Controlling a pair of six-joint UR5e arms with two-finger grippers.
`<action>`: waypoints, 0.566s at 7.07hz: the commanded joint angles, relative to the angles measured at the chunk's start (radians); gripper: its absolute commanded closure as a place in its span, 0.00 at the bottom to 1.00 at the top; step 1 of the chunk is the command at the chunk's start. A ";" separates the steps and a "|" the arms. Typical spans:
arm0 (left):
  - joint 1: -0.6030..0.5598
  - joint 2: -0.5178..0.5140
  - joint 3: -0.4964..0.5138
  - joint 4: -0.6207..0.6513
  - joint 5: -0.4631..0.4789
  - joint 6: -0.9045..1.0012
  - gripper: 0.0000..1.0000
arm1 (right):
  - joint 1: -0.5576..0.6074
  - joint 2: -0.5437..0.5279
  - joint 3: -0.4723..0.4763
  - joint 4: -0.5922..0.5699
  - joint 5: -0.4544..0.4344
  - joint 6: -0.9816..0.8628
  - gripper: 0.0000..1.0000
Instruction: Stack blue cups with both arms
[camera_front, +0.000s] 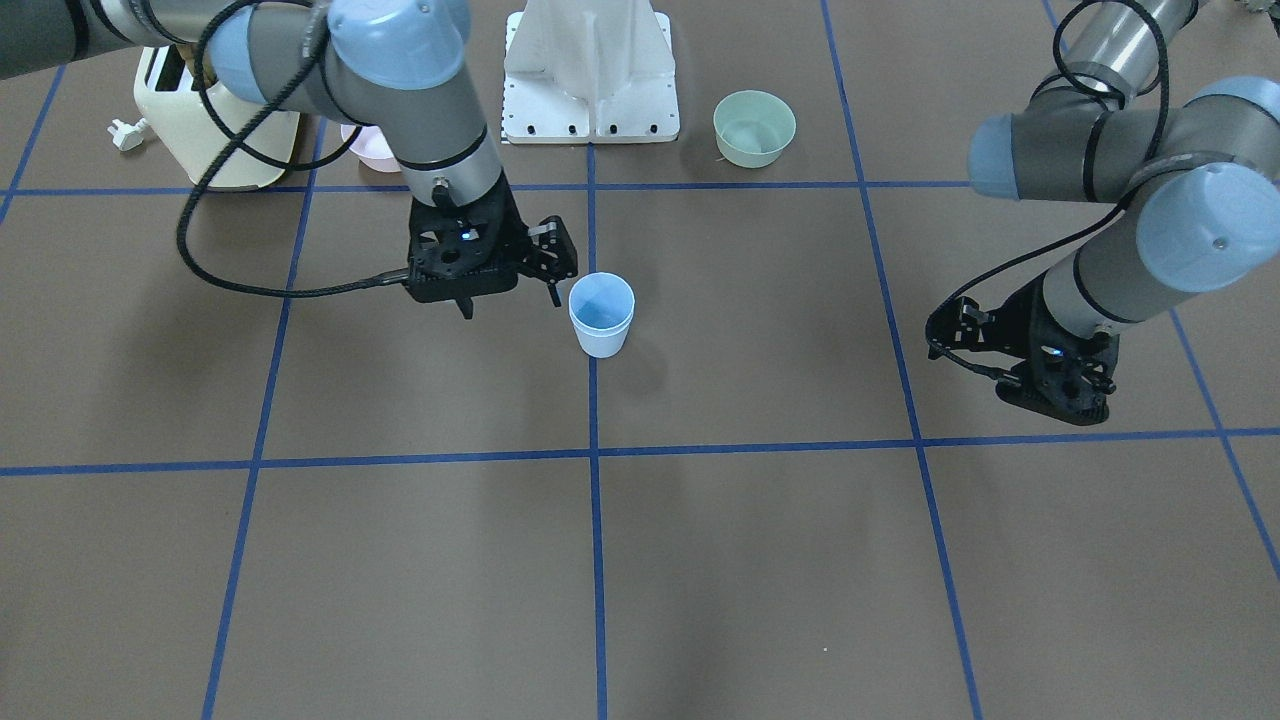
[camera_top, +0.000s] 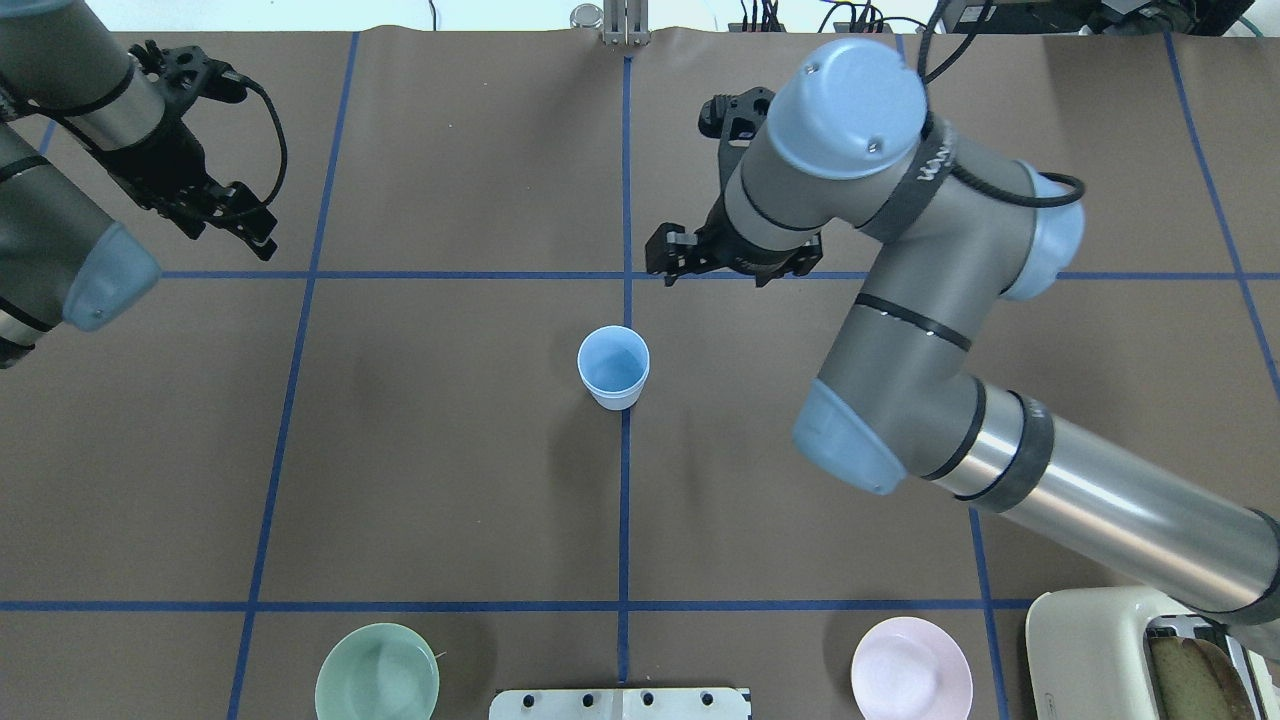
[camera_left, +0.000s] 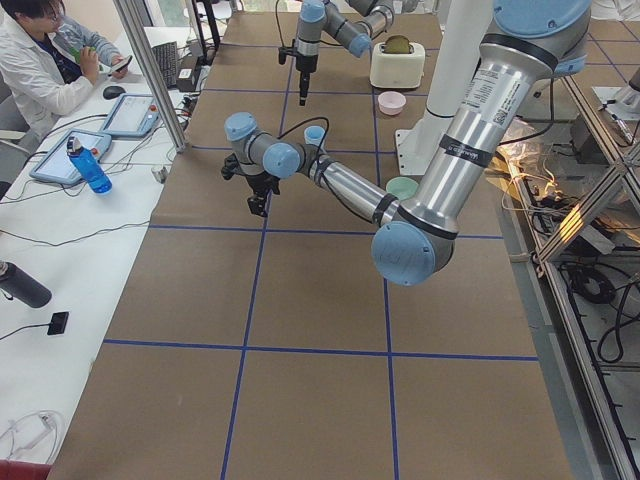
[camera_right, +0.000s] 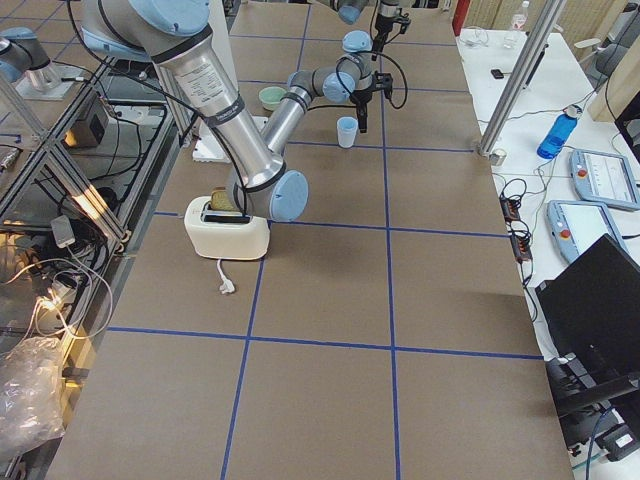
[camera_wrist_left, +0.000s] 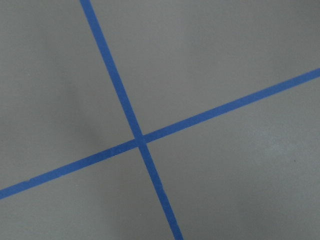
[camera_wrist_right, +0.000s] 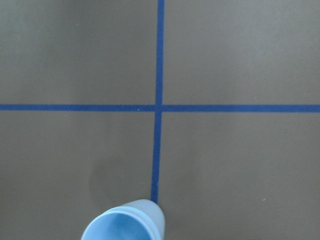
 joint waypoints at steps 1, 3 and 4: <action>-0.100 0.058 0.003 0.013 -0.002 0.133 0.03 | 0.113 -0.114 0.034 -0.002 -0.013 -0.088 0.00; -0.224 0.103 0.004 0.105 0.000 0.335 0.03 | 0.306 -0.261 0.039 -0.011 0.069 -0.135 0.00; -0.289 0.103 0.006 0.212 0.003 0.470 0.02 | 0.407 -0.345 0.034 -0.012 0.116 -0.336 0.00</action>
